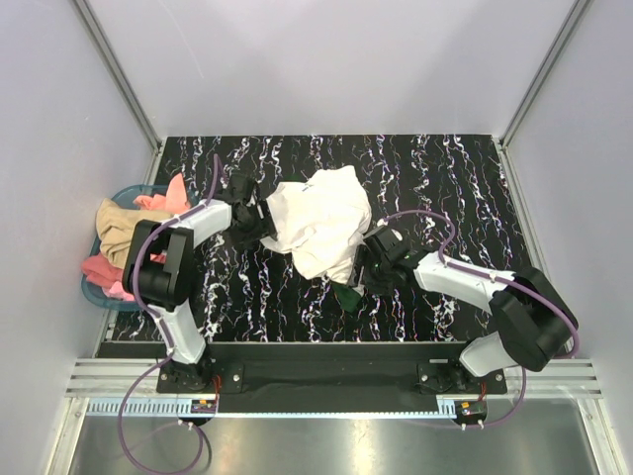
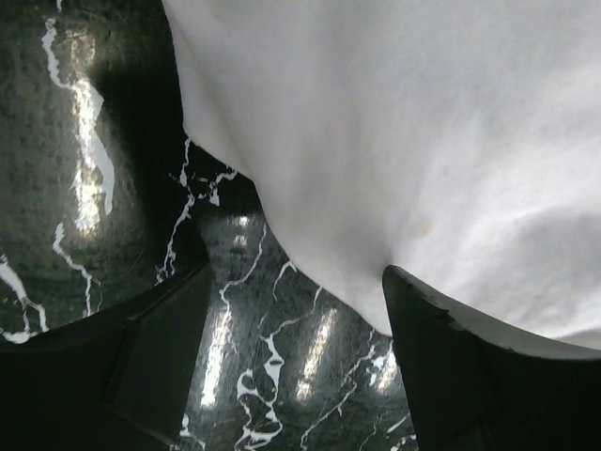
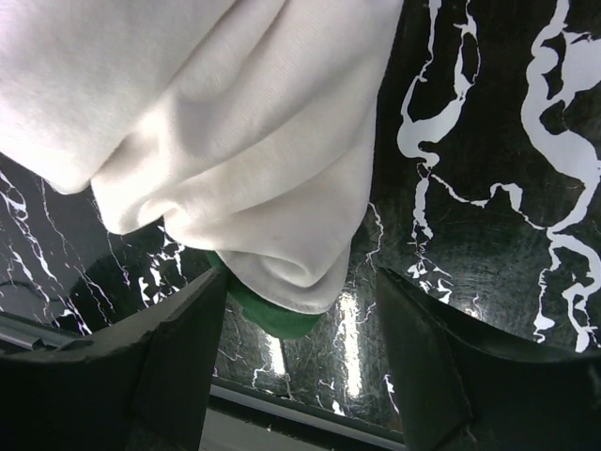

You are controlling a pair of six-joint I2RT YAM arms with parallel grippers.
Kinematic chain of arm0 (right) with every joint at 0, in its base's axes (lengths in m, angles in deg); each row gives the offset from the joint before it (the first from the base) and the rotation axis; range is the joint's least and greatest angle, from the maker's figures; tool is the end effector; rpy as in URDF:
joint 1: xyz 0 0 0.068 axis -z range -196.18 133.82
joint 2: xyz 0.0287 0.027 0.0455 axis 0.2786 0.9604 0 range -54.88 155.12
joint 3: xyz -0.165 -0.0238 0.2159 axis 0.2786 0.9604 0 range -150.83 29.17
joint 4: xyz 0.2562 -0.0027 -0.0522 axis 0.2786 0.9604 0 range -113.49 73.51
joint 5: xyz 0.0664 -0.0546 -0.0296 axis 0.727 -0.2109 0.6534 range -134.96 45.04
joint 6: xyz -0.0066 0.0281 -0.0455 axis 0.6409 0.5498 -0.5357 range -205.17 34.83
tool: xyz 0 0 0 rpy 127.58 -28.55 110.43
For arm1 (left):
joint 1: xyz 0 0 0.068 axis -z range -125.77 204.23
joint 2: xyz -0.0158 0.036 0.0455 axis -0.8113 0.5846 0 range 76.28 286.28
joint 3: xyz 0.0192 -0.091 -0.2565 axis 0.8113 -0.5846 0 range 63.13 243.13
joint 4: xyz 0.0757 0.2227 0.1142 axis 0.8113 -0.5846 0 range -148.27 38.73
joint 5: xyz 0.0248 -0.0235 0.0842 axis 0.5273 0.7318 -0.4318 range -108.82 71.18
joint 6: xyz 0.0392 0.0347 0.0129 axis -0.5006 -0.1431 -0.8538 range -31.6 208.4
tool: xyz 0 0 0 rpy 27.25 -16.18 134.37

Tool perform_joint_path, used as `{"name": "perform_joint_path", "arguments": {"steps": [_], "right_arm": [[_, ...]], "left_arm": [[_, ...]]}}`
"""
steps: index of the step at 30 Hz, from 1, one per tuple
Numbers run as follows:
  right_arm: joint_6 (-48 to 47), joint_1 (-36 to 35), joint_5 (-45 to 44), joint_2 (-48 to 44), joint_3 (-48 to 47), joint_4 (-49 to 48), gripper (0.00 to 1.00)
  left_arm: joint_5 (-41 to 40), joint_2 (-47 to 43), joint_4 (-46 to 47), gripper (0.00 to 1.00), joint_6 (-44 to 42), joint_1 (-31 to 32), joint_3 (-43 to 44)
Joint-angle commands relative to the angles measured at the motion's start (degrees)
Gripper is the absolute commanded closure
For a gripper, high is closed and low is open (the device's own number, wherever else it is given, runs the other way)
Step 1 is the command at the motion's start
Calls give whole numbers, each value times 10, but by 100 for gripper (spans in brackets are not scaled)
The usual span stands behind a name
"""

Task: Fold and stack the t-shirts
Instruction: Flatten the tshirt out

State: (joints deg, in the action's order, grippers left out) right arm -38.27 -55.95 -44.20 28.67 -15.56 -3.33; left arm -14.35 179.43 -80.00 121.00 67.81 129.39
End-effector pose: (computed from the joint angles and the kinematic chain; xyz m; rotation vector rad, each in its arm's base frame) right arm 0.2114 0.1765 0.1750 0.1633 2.7030 0.5287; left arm 0.3465 -0.0866 0.1718 -0.4332 2.7272 -0.3329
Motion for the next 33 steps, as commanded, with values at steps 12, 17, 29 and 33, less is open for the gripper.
{"name": "perform_joint_path", "arguments": {"steps": [12, 17, 29, 33], "right_arm": [[8, -7, -38, -4, -4, -50, 86], [-9, -7, -93, -68, -40, 10, 100], [-66, -2, -265, -274, -246, 223, 100], [-37, -2, -253, -321, -220, 227, 100]], "left_arm": [[42, 6, 45, 100, 3, -4, 113], [68, -76, 16, 100, 1, -5, 154], [43, -182, -37, 51, -17, 1, 101], [57, -139, -28, 41, -30, 16, 58]]}}
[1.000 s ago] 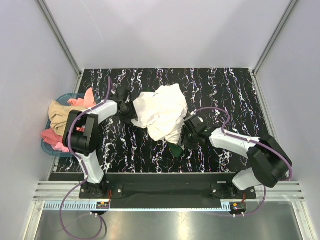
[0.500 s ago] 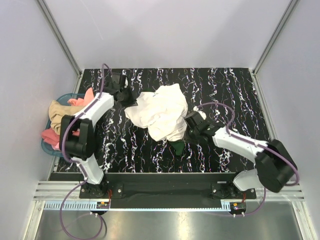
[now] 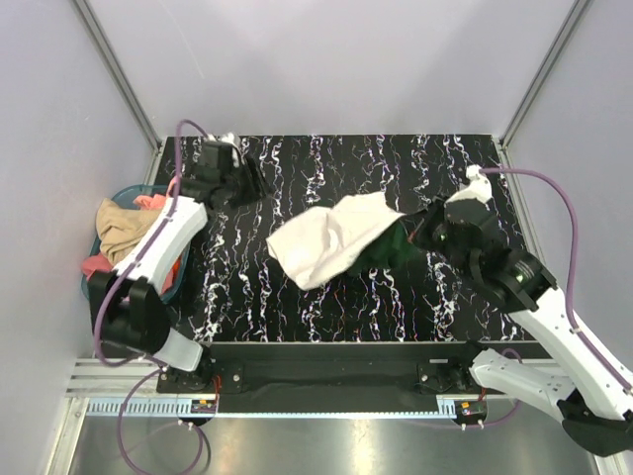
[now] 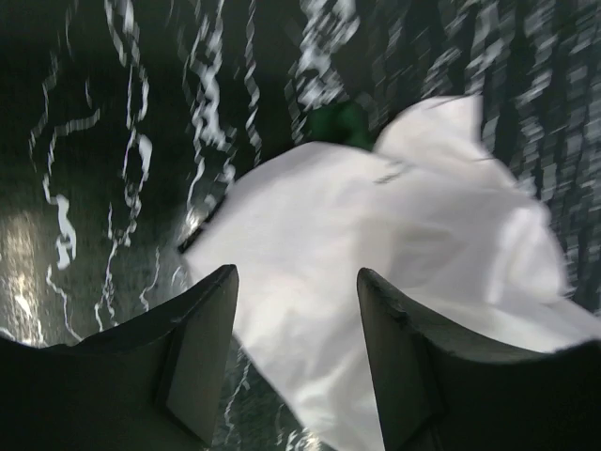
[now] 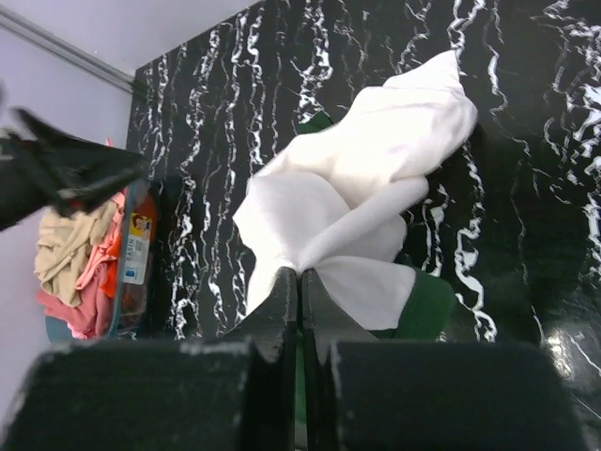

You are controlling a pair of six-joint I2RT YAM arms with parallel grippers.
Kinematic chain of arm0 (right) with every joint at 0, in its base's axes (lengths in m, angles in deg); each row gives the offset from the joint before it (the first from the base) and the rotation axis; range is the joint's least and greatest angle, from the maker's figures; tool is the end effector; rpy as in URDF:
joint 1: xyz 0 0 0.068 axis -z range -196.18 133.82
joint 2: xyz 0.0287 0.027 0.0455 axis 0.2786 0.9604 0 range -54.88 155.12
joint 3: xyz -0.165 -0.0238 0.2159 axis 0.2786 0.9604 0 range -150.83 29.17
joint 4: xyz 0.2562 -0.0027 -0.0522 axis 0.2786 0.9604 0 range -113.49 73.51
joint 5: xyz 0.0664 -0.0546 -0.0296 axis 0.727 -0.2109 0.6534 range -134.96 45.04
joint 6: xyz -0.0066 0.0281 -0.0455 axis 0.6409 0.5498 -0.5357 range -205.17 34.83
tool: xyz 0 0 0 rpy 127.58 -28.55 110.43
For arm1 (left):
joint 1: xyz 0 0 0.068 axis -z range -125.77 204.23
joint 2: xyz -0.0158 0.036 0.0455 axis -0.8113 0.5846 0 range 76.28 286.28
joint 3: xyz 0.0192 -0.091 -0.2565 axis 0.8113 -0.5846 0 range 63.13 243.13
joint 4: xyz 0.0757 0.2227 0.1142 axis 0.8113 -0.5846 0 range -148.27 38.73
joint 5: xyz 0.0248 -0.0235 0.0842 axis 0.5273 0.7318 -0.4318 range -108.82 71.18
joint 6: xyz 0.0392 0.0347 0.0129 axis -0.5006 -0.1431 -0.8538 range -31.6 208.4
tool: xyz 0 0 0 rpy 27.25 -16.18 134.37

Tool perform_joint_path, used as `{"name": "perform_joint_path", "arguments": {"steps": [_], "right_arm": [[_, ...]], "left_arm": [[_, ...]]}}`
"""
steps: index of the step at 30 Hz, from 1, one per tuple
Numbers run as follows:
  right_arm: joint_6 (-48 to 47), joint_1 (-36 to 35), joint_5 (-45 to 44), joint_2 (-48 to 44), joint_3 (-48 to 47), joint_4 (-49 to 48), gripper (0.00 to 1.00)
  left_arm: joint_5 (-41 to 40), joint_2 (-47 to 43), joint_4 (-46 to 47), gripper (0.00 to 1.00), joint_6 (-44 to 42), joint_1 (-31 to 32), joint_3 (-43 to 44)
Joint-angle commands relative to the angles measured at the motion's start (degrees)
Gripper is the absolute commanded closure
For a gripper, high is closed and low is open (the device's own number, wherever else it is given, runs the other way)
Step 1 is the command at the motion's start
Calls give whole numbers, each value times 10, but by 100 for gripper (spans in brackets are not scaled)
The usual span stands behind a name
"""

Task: Fold and stack the t-shirts
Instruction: Flatten the tshirt out

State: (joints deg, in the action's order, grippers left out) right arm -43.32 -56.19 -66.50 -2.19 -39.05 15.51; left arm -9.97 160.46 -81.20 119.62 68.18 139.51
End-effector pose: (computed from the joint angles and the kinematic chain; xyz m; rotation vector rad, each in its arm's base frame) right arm 0.1450 0.1046 0.4042 0.2785 1.9741 0.5659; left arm 0.3193 -0.0850 0.3356 -0.2575 2.2740 -0.5942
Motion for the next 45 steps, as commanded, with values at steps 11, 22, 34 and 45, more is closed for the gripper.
{"name": "perform_joint_path", "arguments": {"steps": [11, 22, 34, 45], "right_arm": [[15, 0, -52, -51, 64, 40, 100], [15, 0, -60, -43, 78, 33, 100], [-100, 0, -284, -16, -177, 52, 100], [-163, 0, -307, -86, -282, 34, 100]], "left_arm": [[-2, 146, 44, 31, 3, 77, -117], [6, 199, 62, 59, 31, 115, -149], [-78, 8, -200, 100, 24, 107, 259], [-81, -100, -284, 100, 31, 106, 446]]}}
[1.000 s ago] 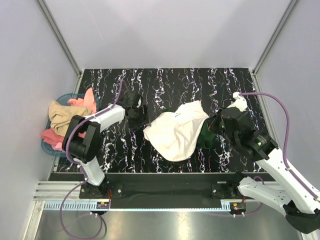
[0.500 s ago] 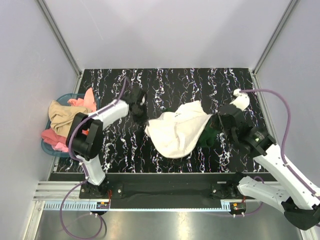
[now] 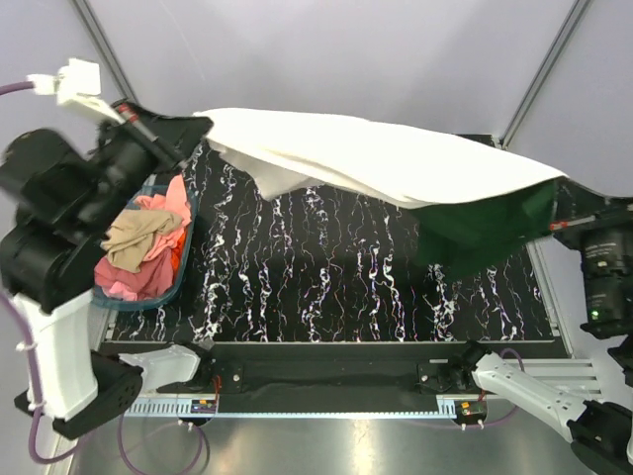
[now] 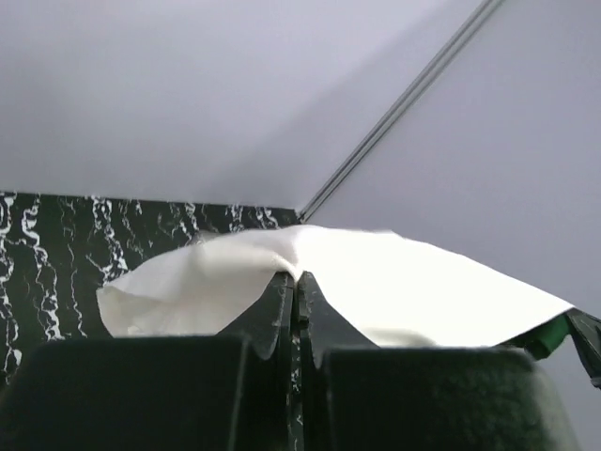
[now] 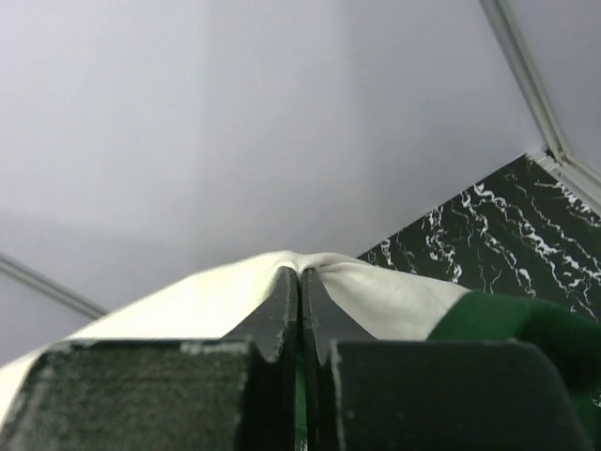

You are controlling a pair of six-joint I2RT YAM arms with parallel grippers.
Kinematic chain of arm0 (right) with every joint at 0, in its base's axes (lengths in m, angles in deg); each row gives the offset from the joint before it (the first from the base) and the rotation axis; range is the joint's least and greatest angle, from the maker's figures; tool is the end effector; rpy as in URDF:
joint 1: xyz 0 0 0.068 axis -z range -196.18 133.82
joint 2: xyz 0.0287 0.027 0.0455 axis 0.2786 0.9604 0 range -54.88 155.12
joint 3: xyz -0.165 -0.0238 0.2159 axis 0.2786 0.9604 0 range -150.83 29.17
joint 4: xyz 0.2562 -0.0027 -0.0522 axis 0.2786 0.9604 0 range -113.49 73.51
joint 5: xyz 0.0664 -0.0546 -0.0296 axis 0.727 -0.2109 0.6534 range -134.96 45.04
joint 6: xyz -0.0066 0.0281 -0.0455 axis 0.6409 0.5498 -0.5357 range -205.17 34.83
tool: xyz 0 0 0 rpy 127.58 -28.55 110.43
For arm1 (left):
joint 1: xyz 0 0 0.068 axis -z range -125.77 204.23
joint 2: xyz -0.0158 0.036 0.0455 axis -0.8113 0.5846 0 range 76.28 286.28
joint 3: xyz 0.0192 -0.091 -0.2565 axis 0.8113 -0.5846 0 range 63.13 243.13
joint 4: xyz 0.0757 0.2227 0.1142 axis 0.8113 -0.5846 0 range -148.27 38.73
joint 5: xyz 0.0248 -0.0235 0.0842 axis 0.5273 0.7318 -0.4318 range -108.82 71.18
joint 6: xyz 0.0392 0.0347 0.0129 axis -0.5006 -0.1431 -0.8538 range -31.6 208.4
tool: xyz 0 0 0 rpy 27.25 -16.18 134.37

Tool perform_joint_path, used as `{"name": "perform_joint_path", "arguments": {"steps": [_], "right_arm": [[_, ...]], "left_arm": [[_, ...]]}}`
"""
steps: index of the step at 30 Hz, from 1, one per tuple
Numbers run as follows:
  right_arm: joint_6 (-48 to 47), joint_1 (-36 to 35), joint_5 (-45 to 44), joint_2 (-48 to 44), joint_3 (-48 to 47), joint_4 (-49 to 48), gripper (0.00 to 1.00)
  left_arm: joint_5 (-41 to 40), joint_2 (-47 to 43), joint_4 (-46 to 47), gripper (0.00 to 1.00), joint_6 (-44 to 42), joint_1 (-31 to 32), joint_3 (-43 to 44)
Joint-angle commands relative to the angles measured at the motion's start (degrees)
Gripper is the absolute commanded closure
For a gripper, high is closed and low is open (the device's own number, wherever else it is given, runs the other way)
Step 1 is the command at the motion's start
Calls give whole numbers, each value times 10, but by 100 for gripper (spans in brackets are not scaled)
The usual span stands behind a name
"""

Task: Fold and stack the t-shirts
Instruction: Flatten the tshirt out

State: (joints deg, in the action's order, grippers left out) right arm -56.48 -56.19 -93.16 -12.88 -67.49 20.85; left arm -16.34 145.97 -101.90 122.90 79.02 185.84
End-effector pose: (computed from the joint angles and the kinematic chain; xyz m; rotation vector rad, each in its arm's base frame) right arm 0.0269 -0.0121 0.5422 0.5608 1.3515 0.3958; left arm 0.1239 -0.0590 0.5975 -0.0990 1.5889 -0.8506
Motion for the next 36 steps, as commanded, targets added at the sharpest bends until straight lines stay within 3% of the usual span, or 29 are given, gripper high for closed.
{"name": "perform_joint_path", "arguments": {"steps": [1, 6, 10, 13, 14, 15, 18, 21, 23, 24, 25, 27, 31, 34, 36], "right_arm": [[-34, 0, -52, 26, 3, -23, 100], [-128, 1, -160, 108, 35, -63, 100], [-178, 26, -160, 183, 92, -131, 100], [-127, 90, -45, 232, 157, -159, 100], [-97, 146, -7, 247, 176, -172, 100], [-88, 168, 66, 280, 217, -191, 100], [-87, 229, 191, 375, 266, -288, 100], [-88, 259, 287, 500, 216, -317, 97], [-105, 273, 336, 600, 160, -291, 79], [-109, 280, 364, 632, 87, -269, 73], [-116, 285, 366, 662, 44, -208, 57], [-116, 292, 357, 725, -74, -137, 44], [-49, 300, 323, 719, -147, 18, 35], [42, 308, 306, 653, -87, 71, 35], [74, 317, 335, 590, 9, 70, 35]], "left_arm": [[-22, 50, -85, 100, -9, -4, -20], [-37, 82, -89, 100, -22, -26, -70], [-53, 126, -62, 100, -34, -50, -154], [-44, 161, -22, 100, -41, -75, -231], [-38, 171, -10, 100, -43, -89, -249], [-28, 184, 2, 100, -46, -95, -265], [-27, 269, 27, 100, -63, -114, -293], [-2, 346, 31, 100, -80, -130, -275], [12, 383, 31, 100, -83, -142, -250], [22, 412, 32, 100, -84, -144, -240], [24, 424, 32, 100, -83, -149, -222], [31, 453, 31, 100, -83, -153, -198], [45, 473, 33, 100, -90, -161, -183], [60, 474, 39, 100, -98, -160, -189], [67, 469, 45, 100, -102, -161, -200]]}}
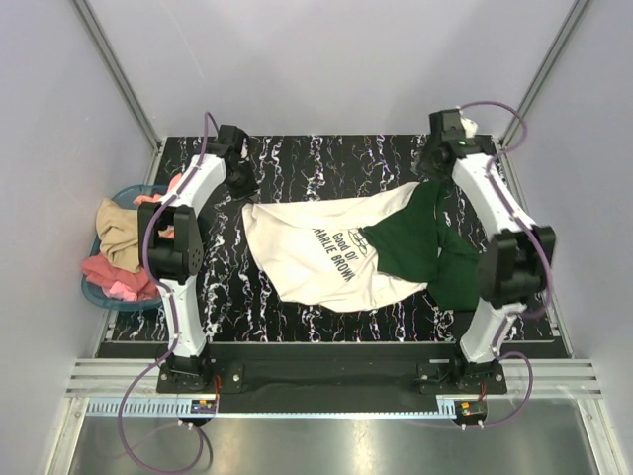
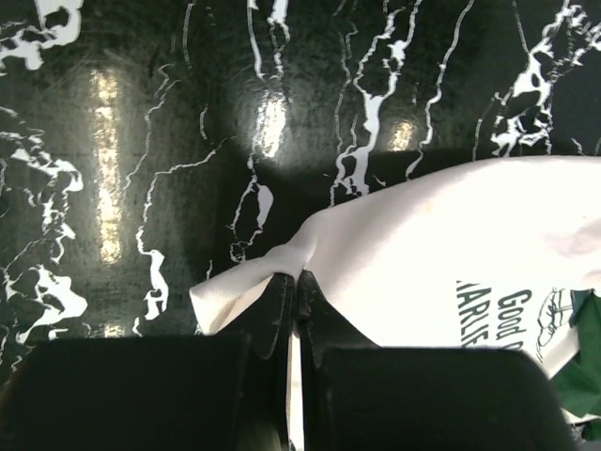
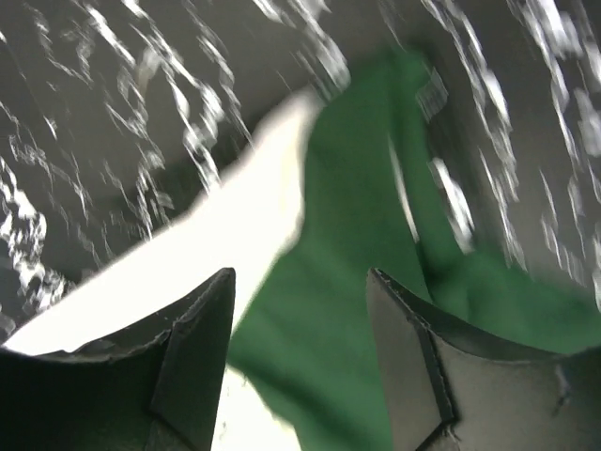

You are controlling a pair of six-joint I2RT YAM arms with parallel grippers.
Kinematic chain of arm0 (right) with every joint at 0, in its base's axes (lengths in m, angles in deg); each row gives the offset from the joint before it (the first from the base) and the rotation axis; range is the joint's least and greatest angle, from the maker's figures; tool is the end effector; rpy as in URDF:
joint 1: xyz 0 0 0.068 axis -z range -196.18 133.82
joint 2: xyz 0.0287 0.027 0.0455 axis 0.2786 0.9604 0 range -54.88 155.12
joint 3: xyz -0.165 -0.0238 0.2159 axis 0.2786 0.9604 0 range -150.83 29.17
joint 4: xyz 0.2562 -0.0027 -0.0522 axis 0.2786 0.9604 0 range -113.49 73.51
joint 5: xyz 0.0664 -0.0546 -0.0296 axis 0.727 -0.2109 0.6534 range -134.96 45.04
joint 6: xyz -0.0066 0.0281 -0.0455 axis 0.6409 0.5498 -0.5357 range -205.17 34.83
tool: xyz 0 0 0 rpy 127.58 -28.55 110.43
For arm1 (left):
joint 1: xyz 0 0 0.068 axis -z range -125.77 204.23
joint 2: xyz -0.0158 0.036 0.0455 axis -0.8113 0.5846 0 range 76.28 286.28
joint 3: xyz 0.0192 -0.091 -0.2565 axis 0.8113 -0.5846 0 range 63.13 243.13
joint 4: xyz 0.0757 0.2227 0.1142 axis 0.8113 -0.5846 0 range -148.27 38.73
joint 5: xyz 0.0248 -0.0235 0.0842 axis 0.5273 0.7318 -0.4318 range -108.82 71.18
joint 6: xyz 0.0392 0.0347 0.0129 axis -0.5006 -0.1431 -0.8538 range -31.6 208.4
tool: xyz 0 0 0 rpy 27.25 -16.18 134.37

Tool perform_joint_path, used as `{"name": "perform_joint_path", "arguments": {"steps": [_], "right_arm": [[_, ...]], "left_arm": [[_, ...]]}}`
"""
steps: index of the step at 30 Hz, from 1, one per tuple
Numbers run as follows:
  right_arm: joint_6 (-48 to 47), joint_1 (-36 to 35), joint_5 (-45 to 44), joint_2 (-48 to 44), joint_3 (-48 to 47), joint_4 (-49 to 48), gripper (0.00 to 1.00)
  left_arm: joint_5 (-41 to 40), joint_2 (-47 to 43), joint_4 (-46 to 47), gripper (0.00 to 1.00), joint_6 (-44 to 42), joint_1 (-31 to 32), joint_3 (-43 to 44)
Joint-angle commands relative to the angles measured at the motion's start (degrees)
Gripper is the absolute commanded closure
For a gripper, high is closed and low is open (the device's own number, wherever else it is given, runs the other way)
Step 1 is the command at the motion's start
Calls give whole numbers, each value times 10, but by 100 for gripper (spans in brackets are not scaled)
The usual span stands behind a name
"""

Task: Fold and stack the t-shirts
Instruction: Flatten the tshirt out

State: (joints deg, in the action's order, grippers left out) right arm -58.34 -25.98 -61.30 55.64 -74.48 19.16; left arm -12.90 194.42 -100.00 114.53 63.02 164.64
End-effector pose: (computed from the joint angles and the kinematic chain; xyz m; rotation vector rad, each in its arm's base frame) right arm 0.4286 0.0638 0.3087 0.4782 2.3412 -0.0488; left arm 0.4363 -0.0712 0.2343 -0.3831 2.7183 -0.3151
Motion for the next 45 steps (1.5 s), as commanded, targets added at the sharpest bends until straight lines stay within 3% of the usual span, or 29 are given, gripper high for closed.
{"name": "perform_joint_path", "arguments": {"steps": [1, 5, 10, 14, 23, 45], "right_arm": [[123, 22, 26, -114, 111, 88, 36], [182, 61, 88, -250, 295, 81, 38], [262, 61, 150, -386, 485, 47, 42], [299, 61, 139, -438, 570, 5, 46], [321, 62, 127, -417, 629, -58, 55], [326, 61, 83, -410, 678, -118, 55]], "left_arm": [[35, -19, 28, 100, -24, 0, 9], [39, -30, 31, 100, -28, 0, 4], [58, -26, 34, 100, -26, -1, 8], [86, -25, 42, 100, -22, -1, -3], [88, -32, 46, 100, -27, -1, -21], [80, -27, 48, 100, -26, -1, -19]]}}
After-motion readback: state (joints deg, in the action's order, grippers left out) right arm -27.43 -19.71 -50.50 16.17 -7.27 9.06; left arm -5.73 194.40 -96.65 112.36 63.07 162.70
